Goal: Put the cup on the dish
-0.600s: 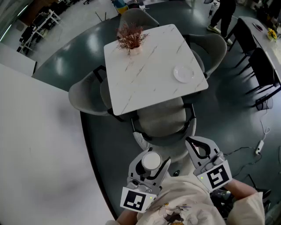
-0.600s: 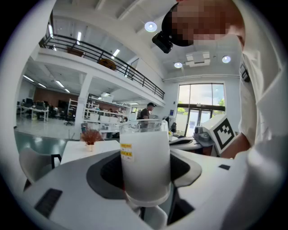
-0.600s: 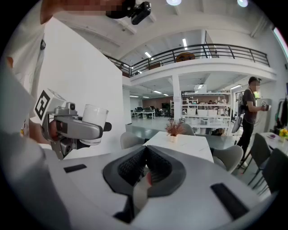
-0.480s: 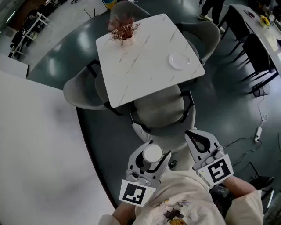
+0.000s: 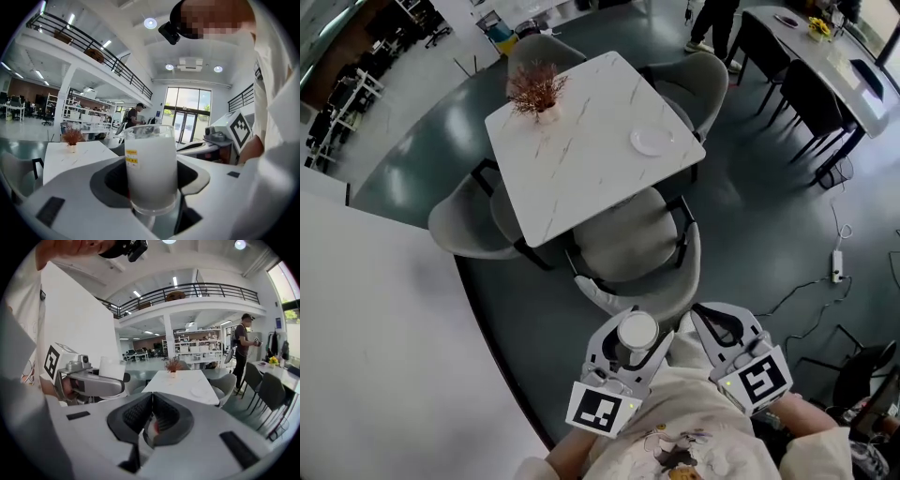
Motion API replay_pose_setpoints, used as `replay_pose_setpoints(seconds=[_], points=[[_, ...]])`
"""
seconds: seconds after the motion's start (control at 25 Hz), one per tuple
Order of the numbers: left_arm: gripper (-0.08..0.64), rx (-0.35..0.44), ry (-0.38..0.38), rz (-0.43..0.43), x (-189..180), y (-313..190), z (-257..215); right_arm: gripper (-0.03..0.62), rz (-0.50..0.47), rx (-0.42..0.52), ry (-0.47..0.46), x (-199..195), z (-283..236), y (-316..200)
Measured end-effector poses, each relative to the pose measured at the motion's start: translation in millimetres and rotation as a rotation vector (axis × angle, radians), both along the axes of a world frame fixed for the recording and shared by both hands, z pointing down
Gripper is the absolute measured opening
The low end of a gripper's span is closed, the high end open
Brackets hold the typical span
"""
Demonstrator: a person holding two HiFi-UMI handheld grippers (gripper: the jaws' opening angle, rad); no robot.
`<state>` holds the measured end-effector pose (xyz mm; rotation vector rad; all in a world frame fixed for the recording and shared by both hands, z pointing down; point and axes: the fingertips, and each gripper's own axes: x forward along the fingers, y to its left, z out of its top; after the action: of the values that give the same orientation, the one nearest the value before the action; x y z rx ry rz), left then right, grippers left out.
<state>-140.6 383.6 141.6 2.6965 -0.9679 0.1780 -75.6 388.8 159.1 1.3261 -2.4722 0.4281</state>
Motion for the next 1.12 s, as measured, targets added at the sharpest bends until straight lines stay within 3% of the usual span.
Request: replay_pose_setpoints(seconds=[0.48, 0.72, 1.0, 1.12], points=[[0.258, 0.027, 0.017, 0.018, 50, 27, -14, 0.005, 0.160, 0.024, -0.076, 93, -15, 32], [0.258, 0.040, -0.012, -0.001, 84, 36, -13, 0.005, 0.145, 0.025, -0.118, 131, -8, 38], [0.258, -0.049, -0.066, -0.048, 112, 41, 9, 0.005, 0.141, -0.004, -0.169, 167, 6, 37], [0.258, -0.041, -0.074, -0.033, 125, 35, 7, 0.006, 0.155, -0.003, -0.176, 181, 8, 34]])
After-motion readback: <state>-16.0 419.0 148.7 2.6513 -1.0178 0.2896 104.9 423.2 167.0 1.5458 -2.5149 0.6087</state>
